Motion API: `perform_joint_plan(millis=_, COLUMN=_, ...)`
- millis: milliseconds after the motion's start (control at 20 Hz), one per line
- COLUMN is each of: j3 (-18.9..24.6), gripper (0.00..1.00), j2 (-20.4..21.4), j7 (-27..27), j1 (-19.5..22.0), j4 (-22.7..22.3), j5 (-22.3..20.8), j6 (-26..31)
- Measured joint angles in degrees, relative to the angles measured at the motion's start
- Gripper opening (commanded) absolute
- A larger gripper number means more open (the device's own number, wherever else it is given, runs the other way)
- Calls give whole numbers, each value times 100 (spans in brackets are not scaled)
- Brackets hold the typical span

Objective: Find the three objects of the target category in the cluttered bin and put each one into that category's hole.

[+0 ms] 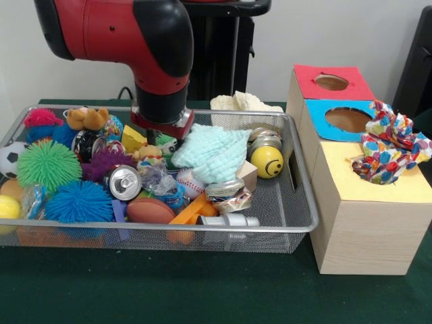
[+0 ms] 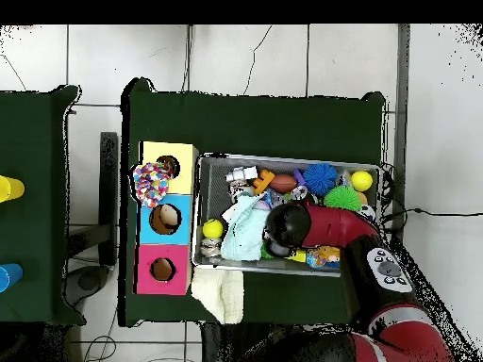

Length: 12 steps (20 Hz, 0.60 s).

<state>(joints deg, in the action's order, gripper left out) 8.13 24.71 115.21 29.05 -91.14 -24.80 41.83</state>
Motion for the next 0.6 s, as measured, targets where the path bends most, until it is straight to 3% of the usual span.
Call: perform_joint_plan(millis=600, j3=-86, gripper=100, j2=-101, j7=0, j1=6, j4=228, j5=0, j6=-9)
